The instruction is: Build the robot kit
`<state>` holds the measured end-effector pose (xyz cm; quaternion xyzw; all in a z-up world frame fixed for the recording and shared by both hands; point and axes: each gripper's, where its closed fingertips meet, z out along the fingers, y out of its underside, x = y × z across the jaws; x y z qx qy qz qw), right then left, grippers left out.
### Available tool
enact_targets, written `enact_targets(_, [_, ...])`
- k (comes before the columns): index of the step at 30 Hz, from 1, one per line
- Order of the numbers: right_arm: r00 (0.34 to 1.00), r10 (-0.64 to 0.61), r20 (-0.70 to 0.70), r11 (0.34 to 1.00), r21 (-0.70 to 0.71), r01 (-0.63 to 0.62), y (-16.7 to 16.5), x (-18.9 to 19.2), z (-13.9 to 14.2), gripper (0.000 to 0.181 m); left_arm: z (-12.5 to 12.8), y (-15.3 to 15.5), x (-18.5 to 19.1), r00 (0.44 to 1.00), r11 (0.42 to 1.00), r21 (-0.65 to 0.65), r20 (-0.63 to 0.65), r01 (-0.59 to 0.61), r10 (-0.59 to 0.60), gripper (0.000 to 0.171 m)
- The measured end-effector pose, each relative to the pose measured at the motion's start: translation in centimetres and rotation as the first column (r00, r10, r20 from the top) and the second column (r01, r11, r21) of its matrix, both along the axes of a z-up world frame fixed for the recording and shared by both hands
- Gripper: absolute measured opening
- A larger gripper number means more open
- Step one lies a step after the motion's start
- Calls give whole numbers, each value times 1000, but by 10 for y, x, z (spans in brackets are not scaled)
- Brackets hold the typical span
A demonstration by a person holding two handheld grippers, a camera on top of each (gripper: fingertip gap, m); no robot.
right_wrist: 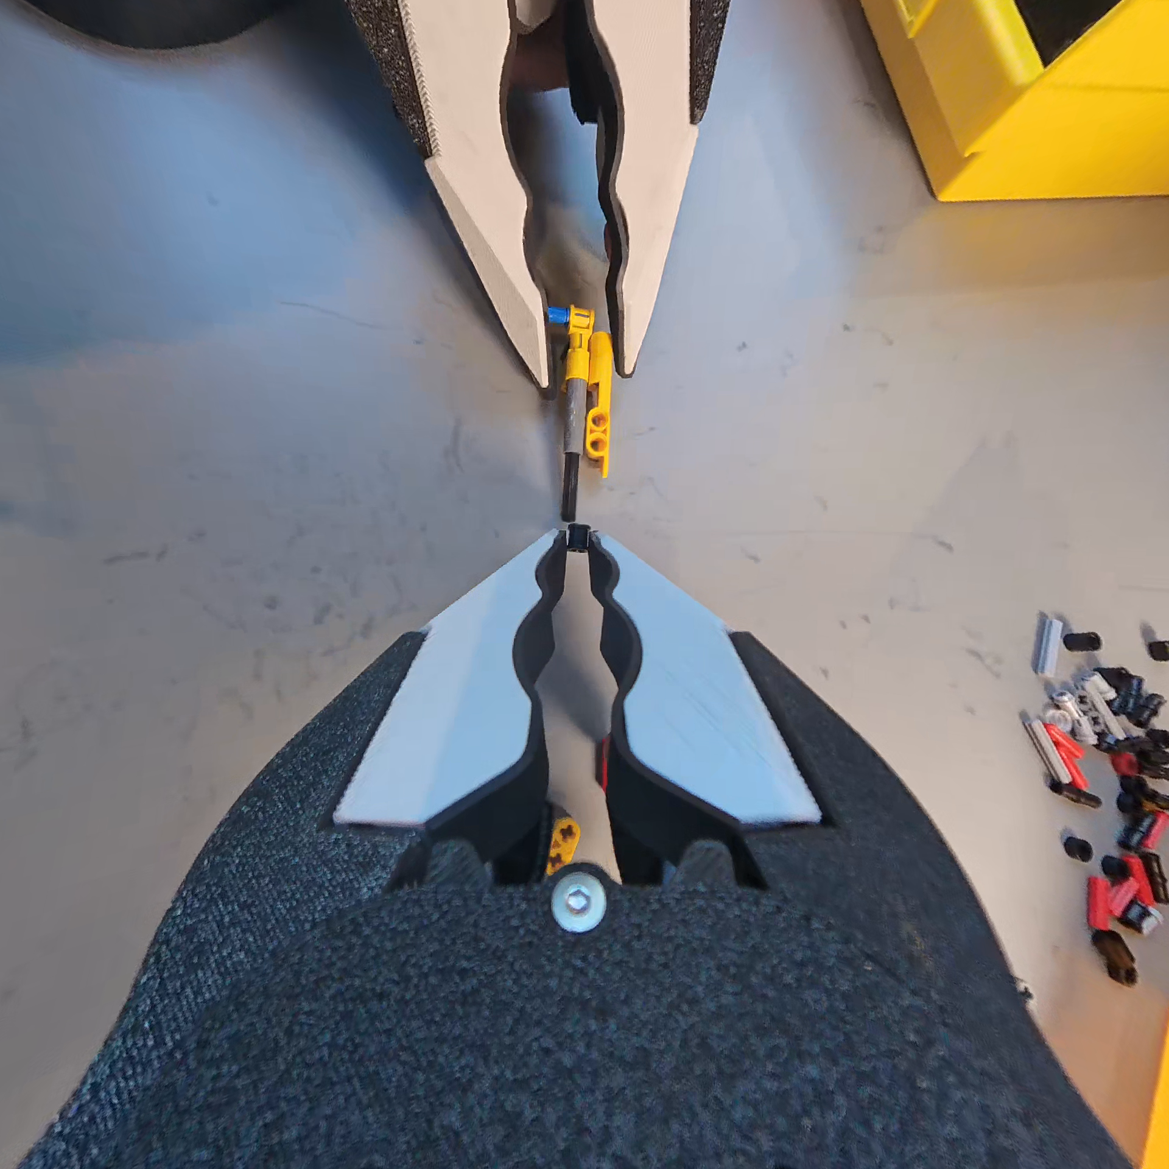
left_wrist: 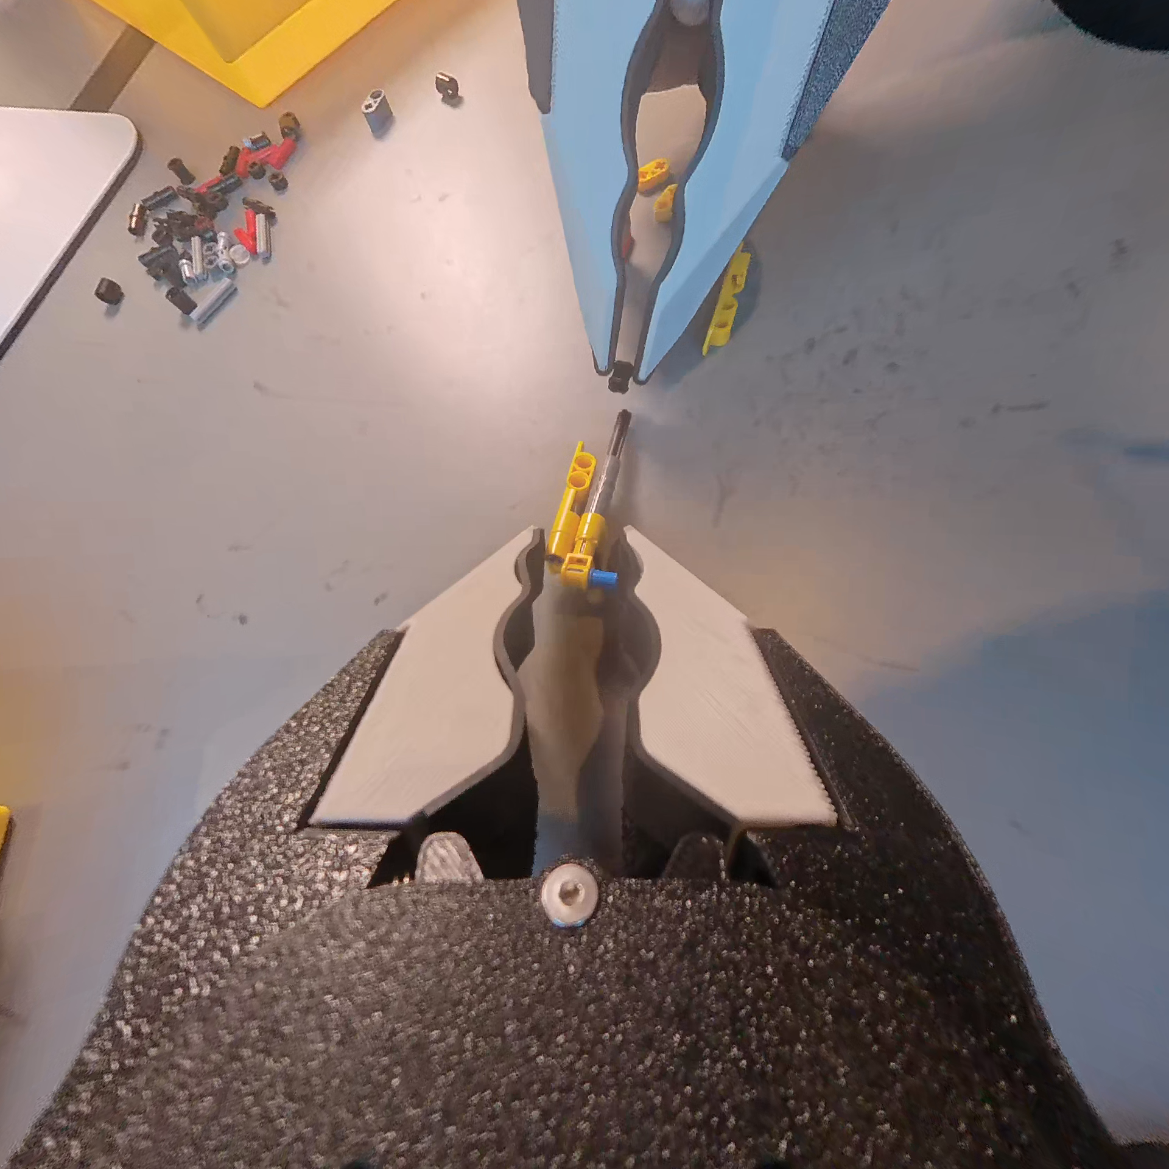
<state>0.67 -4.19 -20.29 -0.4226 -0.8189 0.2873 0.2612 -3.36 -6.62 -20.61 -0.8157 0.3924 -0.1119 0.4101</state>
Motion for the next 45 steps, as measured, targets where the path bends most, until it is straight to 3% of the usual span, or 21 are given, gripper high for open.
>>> enact_targets(45, [999,32,-13,999,-17,-32,-8,2,-2,5,-6,-4,1,1000,999,-43,-31,-2,1,20])
